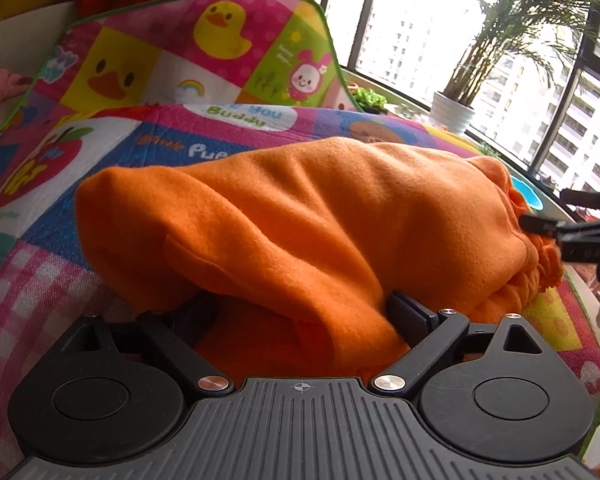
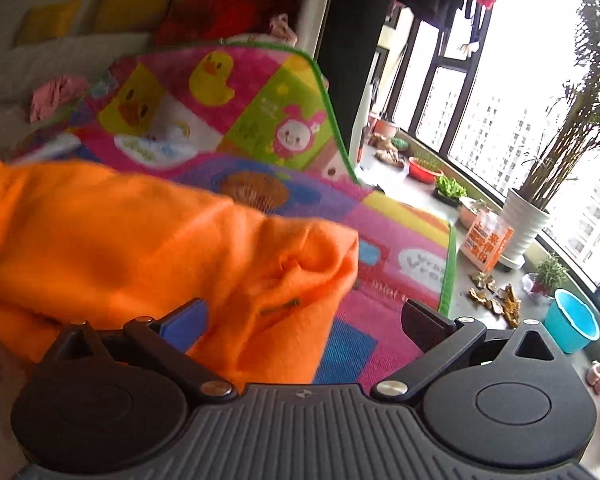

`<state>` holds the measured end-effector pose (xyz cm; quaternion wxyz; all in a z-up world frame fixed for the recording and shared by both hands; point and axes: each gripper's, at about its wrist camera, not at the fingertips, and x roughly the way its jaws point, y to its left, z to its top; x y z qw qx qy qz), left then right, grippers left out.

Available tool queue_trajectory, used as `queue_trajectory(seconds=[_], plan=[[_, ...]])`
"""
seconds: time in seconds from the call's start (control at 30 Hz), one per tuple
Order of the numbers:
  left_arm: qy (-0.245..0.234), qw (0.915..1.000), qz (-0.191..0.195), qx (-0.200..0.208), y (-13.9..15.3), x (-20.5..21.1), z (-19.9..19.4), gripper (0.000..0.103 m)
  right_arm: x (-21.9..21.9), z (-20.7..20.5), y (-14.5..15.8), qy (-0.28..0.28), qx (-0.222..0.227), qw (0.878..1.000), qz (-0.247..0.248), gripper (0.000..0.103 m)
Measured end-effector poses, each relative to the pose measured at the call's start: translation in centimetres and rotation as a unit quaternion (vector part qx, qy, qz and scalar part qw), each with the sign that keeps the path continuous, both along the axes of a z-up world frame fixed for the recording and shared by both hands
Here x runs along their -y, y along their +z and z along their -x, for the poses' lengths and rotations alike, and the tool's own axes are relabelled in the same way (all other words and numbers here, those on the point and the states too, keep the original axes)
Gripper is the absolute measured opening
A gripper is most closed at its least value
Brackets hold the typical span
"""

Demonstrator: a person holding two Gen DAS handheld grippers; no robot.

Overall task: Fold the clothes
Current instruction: 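Press and smooth the folded costume with both open grippers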

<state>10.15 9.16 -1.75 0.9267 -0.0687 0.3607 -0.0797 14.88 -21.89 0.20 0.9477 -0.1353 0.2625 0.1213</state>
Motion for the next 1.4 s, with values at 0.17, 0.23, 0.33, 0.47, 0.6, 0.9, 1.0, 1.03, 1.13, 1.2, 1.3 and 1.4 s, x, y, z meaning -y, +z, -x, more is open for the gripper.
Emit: queue_trajectory(seconds=[0.17,0.23,0.33,0.47,0.6,0.9,1.0,1.03,1.13,1.2,1.3,1.4], plan=[[-0.024,0.9997,0.007,-0.002,0.2,0.1,1.0,0.096,-0.6,0.1,1.9,0.029,-0.013,0.991,-0.129,0.103],[-0.033,0.9991,0.022,0.017,1.7,-0.5,1.7,0.096,-1.5,-0.6,0.7,0.037,-0.039,0.988,-0.143,0.103],[-0.046,0.9969,0.044,0.046,3.8,-1.4,2.6,0.096,-2.5,-1.1,-2.2,0.027,-0.062,0.991,-0.116,0.103],[-0.063,0.9918,0.072,0.085,6.7,-2.5,3.6,0.096,-2.1,-1.5,-3.1,0.024,-0.078,0.989,-0.126,0.103],[-0.056,0.9895,0.076,0.11,8.0,-2.4,-0.4,0.097,-2.3,-1.5,-3.1,0.023,-0.076,0.989,-0.127,0.103],[0.002,0.9975,0.07,-0.006,0.1,-6.2,-3.4,0.096,-2.6,-0.7,-3.0,0.02,-0.058,0.992,-0.113,0.103],[0.003,0.998,0.063,0.009,0.0,-7.1,-0.5,0.096,-2.7,-0.9,-3.1,0.028,-0.063,0.991,-0.113,0.103],[0.003,0.9985,0.054,0.012,0.0,-6.8,0.1,0.096,-2.7,-0.9,-3.1,0.031,-0.065,0.991,-0.113,0.103],[0.01,0.9991,0.034,0.022,0.2,-6.3,1.1,0.096,-2.8,-0.9,-3.2,0.032,-0.065,0.991,-0.111,0.103],[0.023,0.9986,0.04,0.026,0.3,-6.7,1.6,0.096,-3.0,-0.7,-3.1,0.031,-0.059,0.992,-0.106,0.103],[0.066,0.9961,0.051,0.029,0.5,-7.6,2.3,0.096,-3.4,-0.3,-3.0,0.028,-0.047,0.994,-0.092,0.103],[0.102,0.9915,0.074,0.035,0.7,-9.0,3.4,0.096,-3.4,-0.4,-3.0,0.026,-0.048,0.994,-0.092,0.103]])
